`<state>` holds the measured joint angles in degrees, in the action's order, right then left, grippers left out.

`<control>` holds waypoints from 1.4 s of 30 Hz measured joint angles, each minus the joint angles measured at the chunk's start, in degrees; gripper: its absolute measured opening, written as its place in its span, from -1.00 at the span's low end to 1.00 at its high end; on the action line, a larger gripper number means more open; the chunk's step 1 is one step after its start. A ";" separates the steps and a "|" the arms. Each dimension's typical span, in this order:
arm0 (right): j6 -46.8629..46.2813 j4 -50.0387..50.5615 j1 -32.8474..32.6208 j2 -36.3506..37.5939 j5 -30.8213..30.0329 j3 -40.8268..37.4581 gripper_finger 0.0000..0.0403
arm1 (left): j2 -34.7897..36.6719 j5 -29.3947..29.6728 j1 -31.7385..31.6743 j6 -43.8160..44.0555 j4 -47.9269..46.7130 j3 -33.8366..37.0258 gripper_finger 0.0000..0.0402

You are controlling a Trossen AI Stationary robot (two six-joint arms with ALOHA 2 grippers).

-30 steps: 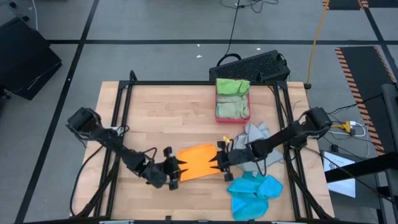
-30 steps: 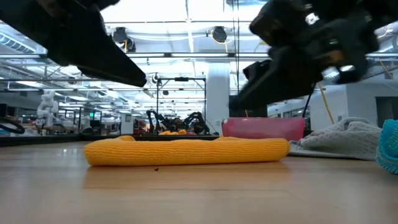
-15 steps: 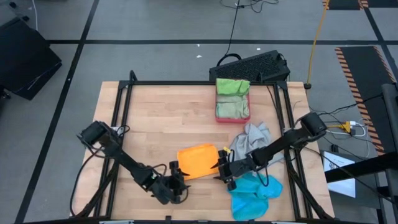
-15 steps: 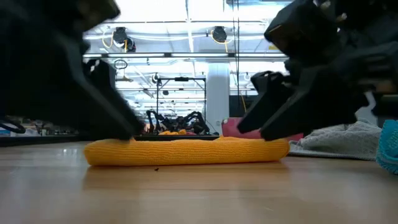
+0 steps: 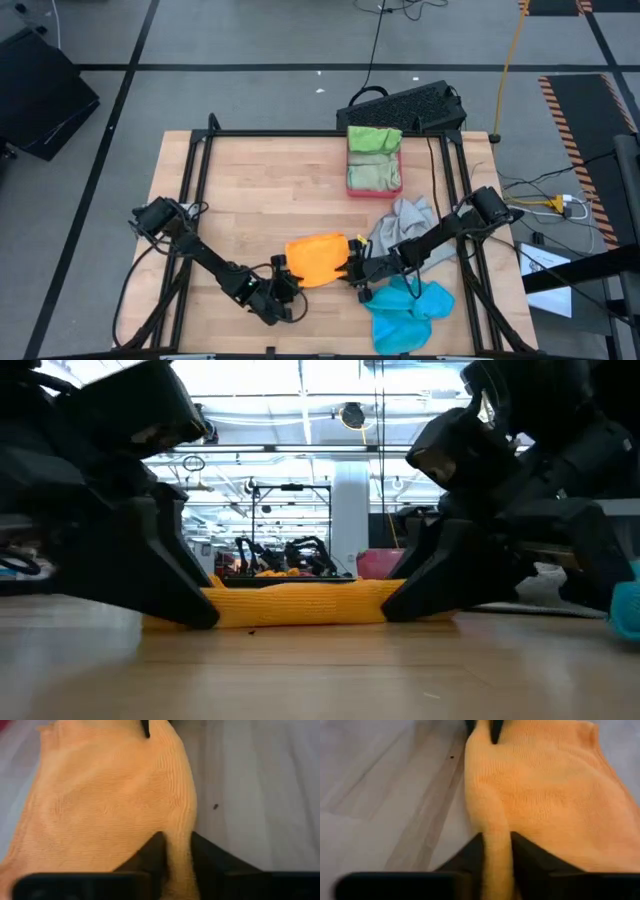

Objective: Fold microfiber towels
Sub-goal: Stack the yellow microfiber cloth on top of the bottom light green microfiber cloth in the red bin

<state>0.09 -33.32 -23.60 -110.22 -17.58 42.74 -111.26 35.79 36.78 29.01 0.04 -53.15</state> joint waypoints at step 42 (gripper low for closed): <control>31.59 31.04 51.07 54.63 11.02 -0.15 -0.96 | 12.42 -46.52 -59.63 -56.12 21.22 -14.89 -0.96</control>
<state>31.68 -2.28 27.47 -55.59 -6.57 42.59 -98.84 -10.73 -22.85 -27.11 21.26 -68.03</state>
